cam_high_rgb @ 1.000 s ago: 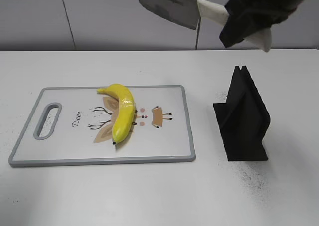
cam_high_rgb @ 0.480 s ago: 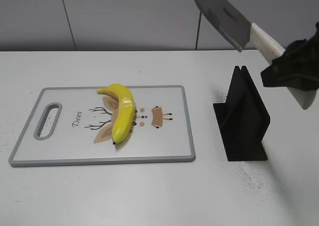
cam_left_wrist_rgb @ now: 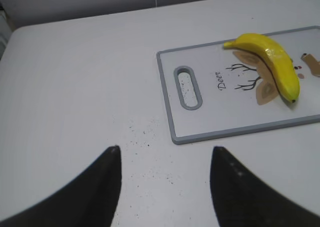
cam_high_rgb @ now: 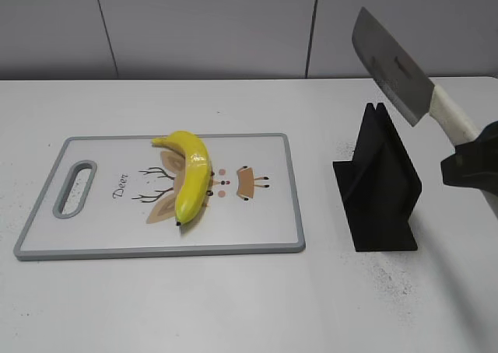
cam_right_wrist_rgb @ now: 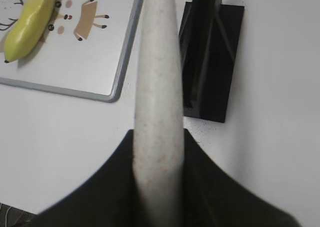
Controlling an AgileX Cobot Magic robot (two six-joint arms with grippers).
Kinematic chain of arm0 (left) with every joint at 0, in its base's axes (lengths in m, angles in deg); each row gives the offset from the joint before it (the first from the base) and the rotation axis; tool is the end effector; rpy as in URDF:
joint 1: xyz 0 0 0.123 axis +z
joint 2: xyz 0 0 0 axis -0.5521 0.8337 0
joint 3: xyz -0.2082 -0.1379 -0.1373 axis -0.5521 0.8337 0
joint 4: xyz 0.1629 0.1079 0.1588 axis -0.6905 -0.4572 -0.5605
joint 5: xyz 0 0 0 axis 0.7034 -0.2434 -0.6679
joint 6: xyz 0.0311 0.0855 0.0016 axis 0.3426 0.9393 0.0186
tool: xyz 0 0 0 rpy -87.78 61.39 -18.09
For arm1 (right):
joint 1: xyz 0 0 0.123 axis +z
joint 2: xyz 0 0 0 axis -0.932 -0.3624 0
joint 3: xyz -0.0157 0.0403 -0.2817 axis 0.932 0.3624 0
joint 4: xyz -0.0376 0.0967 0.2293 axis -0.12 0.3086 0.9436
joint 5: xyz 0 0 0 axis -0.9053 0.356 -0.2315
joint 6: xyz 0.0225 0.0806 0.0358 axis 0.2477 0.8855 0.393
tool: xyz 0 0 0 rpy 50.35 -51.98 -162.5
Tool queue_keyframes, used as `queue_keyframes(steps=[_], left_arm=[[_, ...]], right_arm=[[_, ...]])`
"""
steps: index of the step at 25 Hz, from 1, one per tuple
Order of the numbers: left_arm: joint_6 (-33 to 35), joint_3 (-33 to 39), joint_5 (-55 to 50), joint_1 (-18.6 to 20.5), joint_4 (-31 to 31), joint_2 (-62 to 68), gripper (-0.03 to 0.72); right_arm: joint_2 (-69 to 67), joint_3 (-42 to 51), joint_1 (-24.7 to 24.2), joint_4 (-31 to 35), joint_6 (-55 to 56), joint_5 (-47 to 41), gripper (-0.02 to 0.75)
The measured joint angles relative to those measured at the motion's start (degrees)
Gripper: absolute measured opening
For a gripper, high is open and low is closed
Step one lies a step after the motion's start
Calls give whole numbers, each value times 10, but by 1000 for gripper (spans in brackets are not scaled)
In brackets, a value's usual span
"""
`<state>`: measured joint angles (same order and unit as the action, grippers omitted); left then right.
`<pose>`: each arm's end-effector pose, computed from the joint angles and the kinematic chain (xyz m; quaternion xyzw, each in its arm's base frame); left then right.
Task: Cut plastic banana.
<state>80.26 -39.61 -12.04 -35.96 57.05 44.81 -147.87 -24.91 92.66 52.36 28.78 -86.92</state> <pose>0.0131 -0.0051 0.2957 0.0919 0.8633 0.0029 0.4962 0.1764 0.0860 0.2792 -0.0551 0.9319 0.1647 0.3185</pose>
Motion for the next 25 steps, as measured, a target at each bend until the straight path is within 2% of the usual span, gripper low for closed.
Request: queue_keyframes(steps=[7,14,25], left_arm=[[-1,38,-15,0,0,-75,525],[-9,47,-29,0,9,-75,522],[-21,47,-31,0,13,-75,504]], right_arm=[[4,5,0,-80,101,2,162],[-16,2,0,-90,123,-24,162],[-127,-101,0,-89,124,-114,162]])
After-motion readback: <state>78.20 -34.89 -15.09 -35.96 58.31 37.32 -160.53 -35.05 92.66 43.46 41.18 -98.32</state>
